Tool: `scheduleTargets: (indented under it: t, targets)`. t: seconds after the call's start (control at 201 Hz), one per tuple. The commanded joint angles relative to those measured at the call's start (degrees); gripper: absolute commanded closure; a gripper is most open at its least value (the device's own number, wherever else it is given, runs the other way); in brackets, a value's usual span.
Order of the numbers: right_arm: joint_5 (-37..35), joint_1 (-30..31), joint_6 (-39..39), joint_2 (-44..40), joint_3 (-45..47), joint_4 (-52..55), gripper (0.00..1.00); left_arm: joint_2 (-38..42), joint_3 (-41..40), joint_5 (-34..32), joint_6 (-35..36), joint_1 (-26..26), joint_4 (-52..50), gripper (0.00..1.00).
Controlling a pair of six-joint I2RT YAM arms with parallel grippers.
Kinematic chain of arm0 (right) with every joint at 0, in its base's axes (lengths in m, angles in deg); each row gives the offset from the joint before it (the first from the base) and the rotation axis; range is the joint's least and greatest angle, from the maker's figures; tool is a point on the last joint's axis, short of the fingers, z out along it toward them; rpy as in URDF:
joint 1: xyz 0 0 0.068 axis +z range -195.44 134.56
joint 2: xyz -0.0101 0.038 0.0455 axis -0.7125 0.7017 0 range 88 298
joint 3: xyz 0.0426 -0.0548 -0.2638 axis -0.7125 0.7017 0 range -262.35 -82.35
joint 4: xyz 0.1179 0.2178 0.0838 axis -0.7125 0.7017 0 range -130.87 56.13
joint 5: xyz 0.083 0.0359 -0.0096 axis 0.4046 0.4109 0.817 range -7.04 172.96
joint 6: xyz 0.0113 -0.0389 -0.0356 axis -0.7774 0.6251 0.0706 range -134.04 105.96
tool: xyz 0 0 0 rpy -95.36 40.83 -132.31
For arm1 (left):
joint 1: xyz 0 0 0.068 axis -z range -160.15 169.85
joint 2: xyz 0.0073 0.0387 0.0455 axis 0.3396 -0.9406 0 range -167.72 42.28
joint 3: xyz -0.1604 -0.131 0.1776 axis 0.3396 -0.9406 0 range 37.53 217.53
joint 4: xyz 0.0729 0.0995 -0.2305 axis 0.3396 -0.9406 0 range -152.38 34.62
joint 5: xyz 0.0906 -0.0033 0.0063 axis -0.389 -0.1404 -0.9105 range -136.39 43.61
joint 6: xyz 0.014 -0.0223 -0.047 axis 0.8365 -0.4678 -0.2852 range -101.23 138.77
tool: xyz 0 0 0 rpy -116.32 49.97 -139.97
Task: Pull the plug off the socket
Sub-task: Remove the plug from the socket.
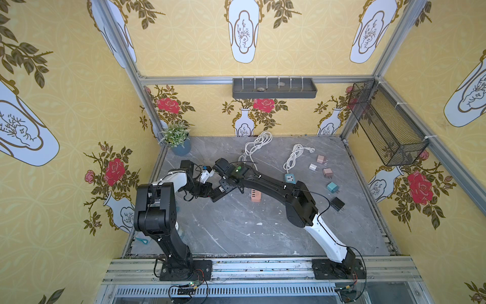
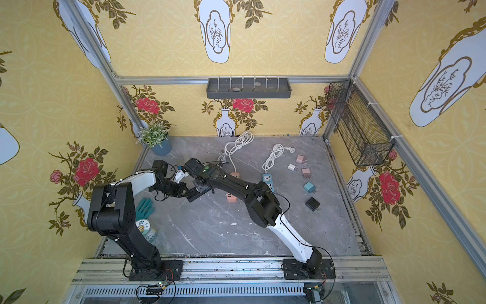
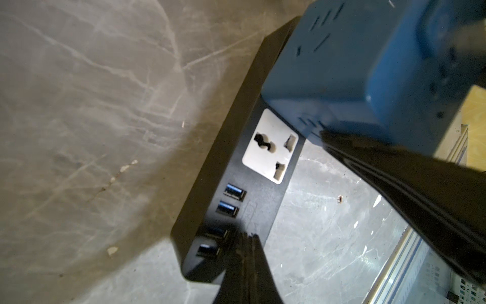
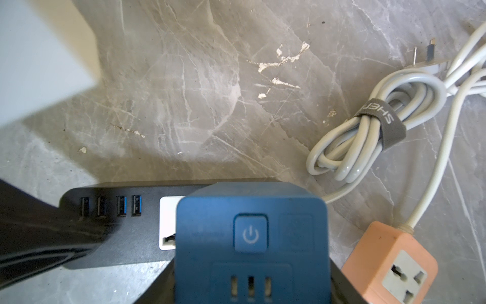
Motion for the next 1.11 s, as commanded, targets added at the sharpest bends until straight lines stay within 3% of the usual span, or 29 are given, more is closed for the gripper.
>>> scheduleTargets:
  t: [0.0, 0.354, 0.523, 0.672, 1.1]
  targets:
    - [6.0, 0.1, 0.4, -0.7, -0.1, -1.9, 0.76, -1.3, -1.0, -10.2, 0.5, 0.1, -2.3, 1.0]
    - [22.0, -6.7, -8.1, -7.5, 7.1, -6.9, 0.78, -1.3, -1.0, -10.2, 0.5, 0.1, -2.3, 1.0]
    - [25.4, -8.0, -10.1, -9.1, 10.0, -8.6, 0.78, -1.2, -1.1, -10.2, 0.5, 0.1, -2.2, 1.0]
    - [24.5, -8.0, -10.3, -8.8, 9.8, -8.2, 0.78, -1.1, -1.1, -10.1, 0.6, 0.1, -2.2, 1.0]
    - [7.5, -2.4, -4.1, -2.4, 1.2, -0.8, 0.78, -1.2, -1.0, -10.1, 0.6, 0.1, -2.2, 1.0]
